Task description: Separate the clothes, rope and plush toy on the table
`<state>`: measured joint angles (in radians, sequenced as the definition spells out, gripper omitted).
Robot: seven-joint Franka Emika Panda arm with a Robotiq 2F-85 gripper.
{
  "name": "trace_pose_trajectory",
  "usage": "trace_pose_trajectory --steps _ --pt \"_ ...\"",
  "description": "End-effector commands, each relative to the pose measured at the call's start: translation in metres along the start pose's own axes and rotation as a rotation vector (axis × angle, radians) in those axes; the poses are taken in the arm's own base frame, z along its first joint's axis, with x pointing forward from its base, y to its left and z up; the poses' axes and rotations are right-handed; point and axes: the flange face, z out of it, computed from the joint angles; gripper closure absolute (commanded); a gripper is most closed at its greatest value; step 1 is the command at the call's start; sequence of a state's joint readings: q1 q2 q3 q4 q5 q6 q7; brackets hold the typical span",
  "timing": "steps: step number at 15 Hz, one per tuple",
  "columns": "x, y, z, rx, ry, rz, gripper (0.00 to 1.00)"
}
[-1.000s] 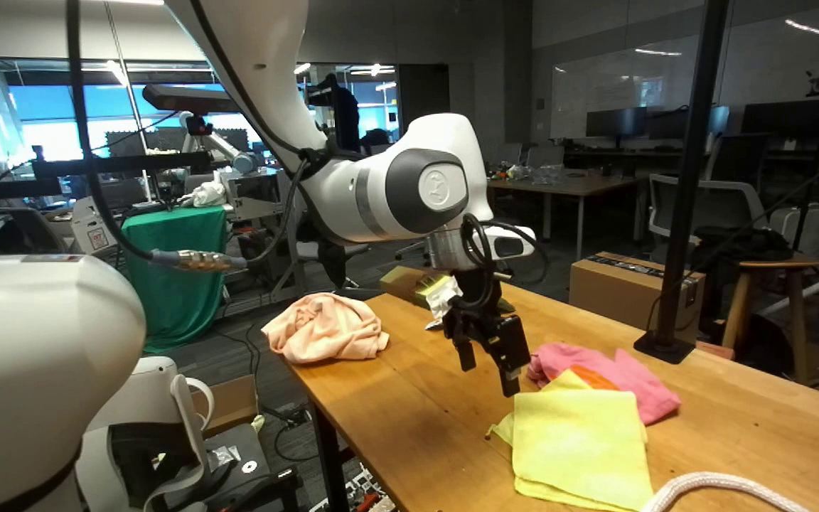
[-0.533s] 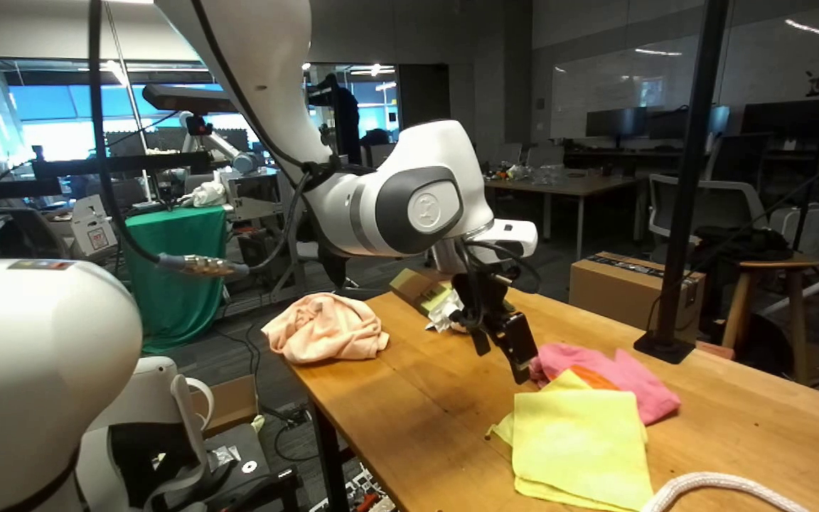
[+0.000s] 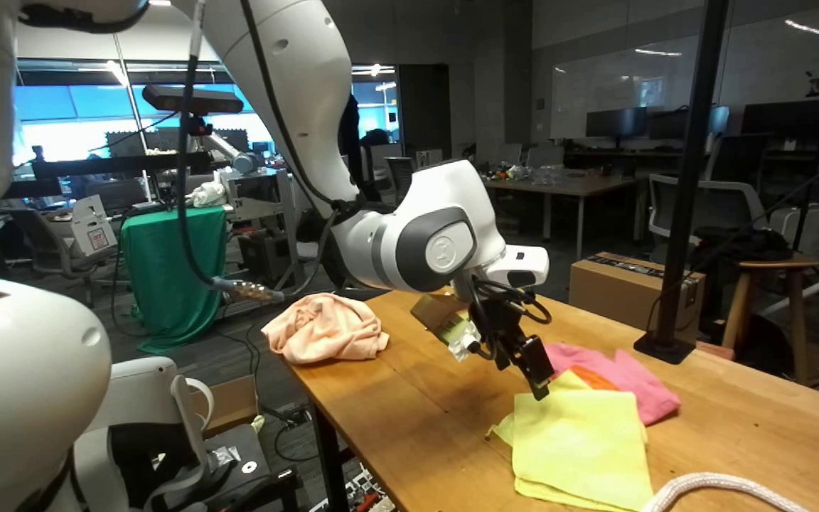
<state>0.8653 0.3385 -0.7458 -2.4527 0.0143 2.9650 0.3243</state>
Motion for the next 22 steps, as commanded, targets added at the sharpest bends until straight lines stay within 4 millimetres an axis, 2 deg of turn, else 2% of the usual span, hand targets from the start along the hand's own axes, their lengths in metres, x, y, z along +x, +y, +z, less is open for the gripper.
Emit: trace_pose_trajectory --steps 1,5,9,10,11,12,13,20,21,22 --pt "0.024 0.002 0.035 -0.029 0.036 0.038 0.00" --pt "0.038 0.023 0.052 -0.068 0.074 0.100 0.00" --pt "0.042 0.037 0.047 -0.077 0.110 0.152 0.00" --pt "0.043 0.039 0.044 -0.076 0.116 0.162 0.25" --pt "0.044 0.040 0.041 -0.072 0.121 0.175 0.26" --pt "0.044 0.040 0.037 -0.063 0.124 0.184 0.32" --pt "0.044 0.040 0.035 -0.061 0.125 0.186 0.42" --pt "0.033 0.033 0.030 -0.045 0.087 0.224 0.94" --pt "0.031 0.032 0.030 -0.049 0.084 0.232 0.99" --pt "0.030 0.031 0.028 -0.045 0.082 0.236 1.00"
